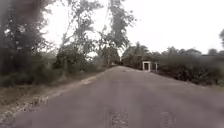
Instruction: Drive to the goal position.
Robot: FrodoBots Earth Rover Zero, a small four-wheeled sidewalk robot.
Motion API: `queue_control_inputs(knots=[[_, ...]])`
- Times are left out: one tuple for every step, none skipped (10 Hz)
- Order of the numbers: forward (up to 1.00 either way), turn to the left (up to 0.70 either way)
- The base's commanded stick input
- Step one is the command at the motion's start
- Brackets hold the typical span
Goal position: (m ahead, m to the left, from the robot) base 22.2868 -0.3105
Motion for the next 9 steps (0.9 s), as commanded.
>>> queue_control_inputs(knots=[[0.85,-0.34],[0.85,-0.34],[0.85,-0.21],[0.85,-0.04],[0.85,0.00],[0.85,0.00],[0.85,0.00],[0.85,0.00],[0.85,0.00]])
